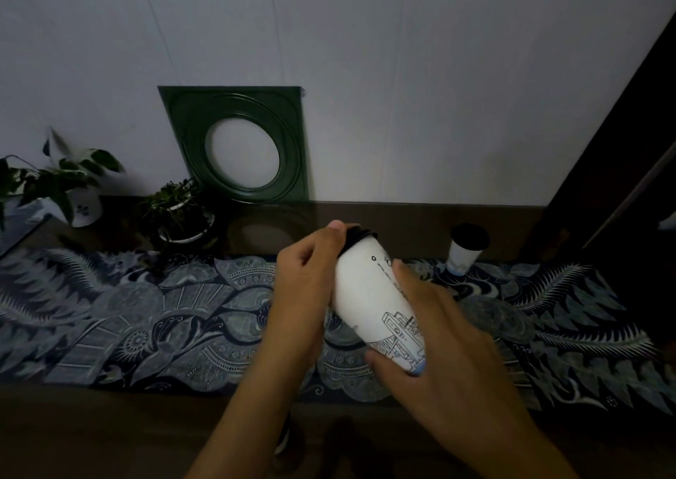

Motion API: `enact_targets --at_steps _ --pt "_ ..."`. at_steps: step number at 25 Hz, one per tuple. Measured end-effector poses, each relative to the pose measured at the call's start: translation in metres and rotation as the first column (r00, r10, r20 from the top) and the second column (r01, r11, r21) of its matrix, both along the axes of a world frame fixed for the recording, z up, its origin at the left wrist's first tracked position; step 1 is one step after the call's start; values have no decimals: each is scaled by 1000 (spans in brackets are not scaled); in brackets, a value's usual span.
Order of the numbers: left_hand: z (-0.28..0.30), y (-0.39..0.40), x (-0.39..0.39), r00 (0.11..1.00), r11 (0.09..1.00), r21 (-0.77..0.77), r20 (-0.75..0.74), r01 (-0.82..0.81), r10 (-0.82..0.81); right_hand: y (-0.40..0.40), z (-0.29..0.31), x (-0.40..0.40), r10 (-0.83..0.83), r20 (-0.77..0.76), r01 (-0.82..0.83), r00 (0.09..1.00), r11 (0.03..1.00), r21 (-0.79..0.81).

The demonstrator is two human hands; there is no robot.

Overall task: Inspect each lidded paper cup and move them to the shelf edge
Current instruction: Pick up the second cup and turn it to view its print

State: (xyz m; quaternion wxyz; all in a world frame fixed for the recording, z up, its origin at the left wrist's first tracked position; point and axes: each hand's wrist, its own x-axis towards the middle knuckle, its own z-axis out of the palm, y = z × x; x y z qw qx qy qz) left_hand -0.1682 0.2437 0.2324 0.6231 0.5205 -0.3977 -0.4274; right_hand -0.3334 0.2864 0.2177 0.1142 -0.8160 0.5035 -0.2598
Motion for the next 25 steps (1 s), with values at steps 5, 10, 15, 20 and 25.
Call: enact_targets --at_steps 5,10,15,20,25 --pt "-1 -3 7 991 991 -59 -58 118 -121 -7 6 -6 -223 791 -388 570 776 498" --pt "2 -7 5 966 990 -71 -222 121 -134 -9 13 -4 -479 825 -715 299 461 526" --pt "3 -14 2 990 999 -40 -142 17 -22 -9 16 4 -52 358 -52 932 960 276" --pt "0 -13 6 984 996 -51 -155 78 -85 -11 11 3 16 403 -101 915 977 190" --pt "1 -9 7 961 993 -64 -251 104 -117 -13 17 -3 -377 866 -645 329 579 498"
